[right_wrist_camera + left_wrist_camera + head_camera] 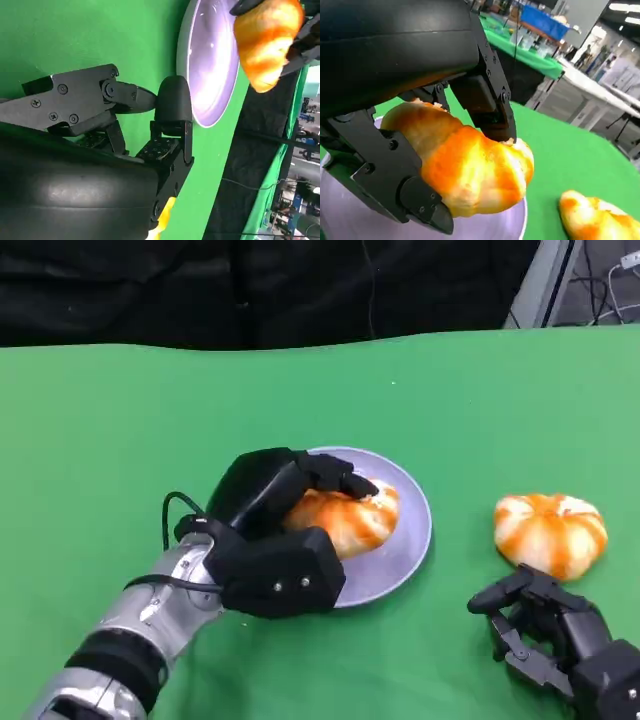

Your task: Grasp the bread from the table and place it into the plate.

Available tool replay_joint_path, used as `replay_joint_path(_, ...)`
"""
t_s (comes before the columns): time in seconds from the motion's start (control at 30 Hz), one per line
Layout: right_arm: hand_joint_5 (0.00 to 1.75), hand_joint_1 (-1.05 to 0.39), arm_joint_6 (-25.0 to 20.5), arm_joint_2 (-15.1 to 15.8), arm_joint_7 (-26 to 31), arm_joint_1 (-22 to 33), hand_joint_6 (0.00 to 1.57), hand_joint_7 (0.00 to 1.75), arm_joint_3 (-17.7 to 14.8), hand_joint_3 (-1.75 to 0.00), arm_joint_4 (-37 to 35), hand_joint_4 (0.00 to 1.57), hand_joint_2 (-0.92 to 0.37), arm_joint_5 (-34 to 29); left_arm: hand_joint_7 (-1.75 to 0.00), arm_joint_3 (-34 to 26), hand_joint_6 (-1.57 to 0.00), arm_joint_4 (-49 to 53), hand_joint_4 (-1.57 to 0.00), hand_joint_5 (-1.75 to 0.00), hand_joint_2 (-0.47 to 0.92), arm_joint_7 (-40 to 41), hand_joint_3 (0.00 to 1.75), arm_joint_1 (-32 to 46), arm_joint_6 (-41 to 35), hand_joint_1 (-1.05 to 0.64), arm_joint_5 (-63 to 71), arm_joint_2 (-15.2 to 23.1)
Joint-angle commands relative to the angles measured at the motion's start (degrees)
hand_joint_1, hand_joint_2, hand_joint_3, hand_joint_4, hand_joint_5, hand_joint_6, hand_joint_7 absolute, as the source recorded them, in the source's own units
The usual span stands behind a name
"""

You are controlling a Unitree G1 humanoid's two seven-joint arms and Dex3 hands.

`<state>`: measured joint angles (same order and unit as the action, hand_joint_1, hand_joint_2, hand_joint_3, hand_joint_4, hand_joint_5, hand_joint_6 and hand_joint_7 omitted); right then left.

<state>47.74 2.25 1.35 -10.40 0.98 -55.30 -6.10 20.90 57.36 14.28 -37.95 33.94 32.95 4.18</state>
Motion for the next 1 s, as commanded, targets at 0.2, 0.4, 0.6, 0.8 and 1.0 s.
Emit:
replay_joint_path(0.2,1.74,-0.14,-0.8,0.5,1.5,0.9,0.76,1.19,0.4,-0.5,-0.5,0.7,-0.92,-1.7,0.0,0.5,-1.01,5.0,-0.93,-0.45,0.92,-4.5,0.18,-2.9,-1.1,-0.08,-1.3,0.8)
replay_joint_path(0.4,1.73,-0.14,-0.6,0.4,1.3,0.8,0.76,1.2,0.3,-0.49,-0.8,0.7,-0.92,-1.4,0.0,2.5,-0.72,5.2,-0.75,-0.07,0.92,-6.9,0.2,-3.8,-3.4,-0.36,0.0,2.0)
replay_joint_path(0.6,1.73,-0.14,0.0,0.4,1.0,0.6,0.75,1.2,0.2,-0.49,-1.2,0.71,-0.92,-1.2,0.0,2.7,-0.56,3.4,-0.5,0.0,0.92,-10.9,0.33,-3.7,-6.4,-0.69,-0.4,2.6)
replay_joint_path(0.8,1.72,-0.13,-0.5,0.2,0.2,0.6,0.75,1.2,-0.1,-0.51,-1.1,0.72,-0.92,-0.6,0.0,1.2,-0.4,0.7,-0.3,0.0,0.92,-17.5,0.55,-2.7,-8.3,-0.88,-3.8,3.3)
replay_joint_path(1.0,1.72,-0.14,-0.6,0.4,0.3,0.6,0.75,1.2,0.0,-0.5,-1.1,0.72,-0.92,-0.8,0.0,-1.0,-0.22,-0.8,-0.12,0.0,0.92,-27.7,0.84,-2.5,-8.0,-1.02,-9.8,4.7)
